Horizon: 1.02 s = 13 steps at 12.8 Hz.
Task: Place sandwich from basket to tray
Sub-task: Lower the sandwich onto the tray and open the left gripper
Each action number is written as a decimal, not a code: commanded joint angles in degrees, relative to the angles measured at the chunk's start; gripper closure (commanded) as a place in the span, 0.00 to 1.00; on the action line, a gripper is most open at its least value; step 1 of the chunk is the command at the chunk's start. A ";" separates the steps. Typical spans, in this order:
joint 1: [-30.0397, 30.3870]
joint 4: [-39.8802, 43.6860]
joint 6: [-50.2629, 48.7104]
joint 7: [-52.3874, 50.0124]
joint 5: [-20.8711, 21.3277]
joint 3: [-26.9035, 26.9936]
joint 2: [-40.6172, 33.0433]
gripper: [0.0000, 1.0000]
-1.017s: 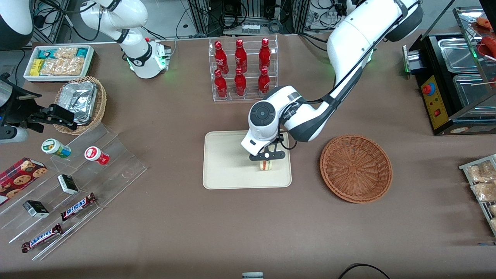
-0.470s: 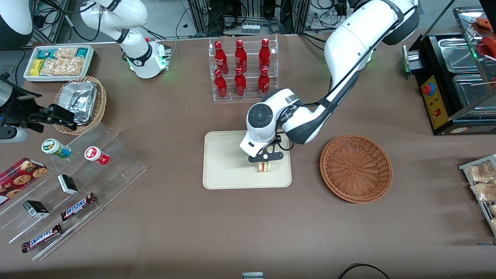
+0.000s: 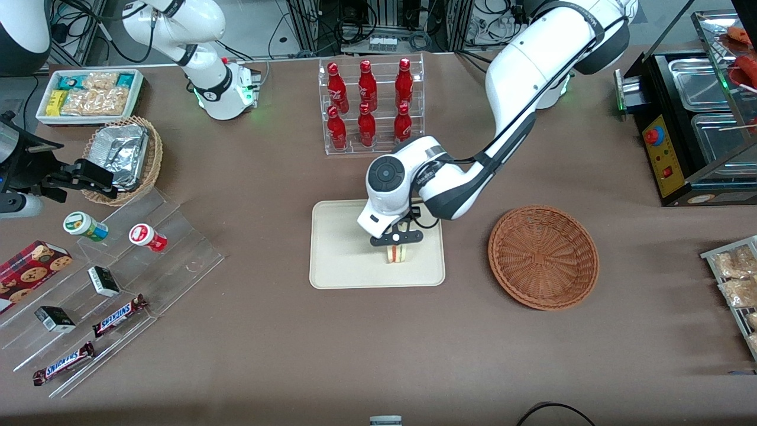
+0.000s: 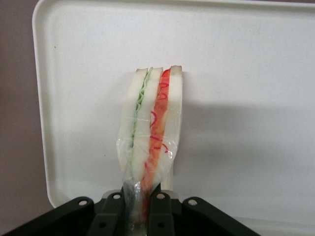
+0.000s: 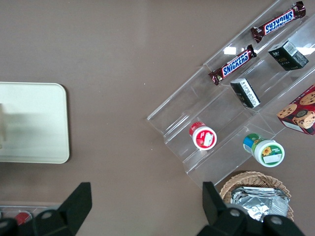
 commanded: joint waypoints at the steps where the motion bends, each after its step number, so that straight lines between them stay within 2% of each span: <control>1: -1.96 3.50 -0.36 -2.02 2.10 0.53 2.43 1.00; 3: -2.32 3.86 -0.36 -2.37 3.24 0.88 2.96 0.98; 4: -2.41 3.86 -0.36 -2.37 3.33 0.97 2.97 0.42; 5: -2.41 3.77 -0.36 -1.93 3.33 0.97 2.97 0.01; 9: -0.92 3.77 -4.55 -2.63 1.93 0.71 -2.02 0.00; 13: 3.91 4.56 -12.20 -3.69 -6.58 0.62 -12.56 0.00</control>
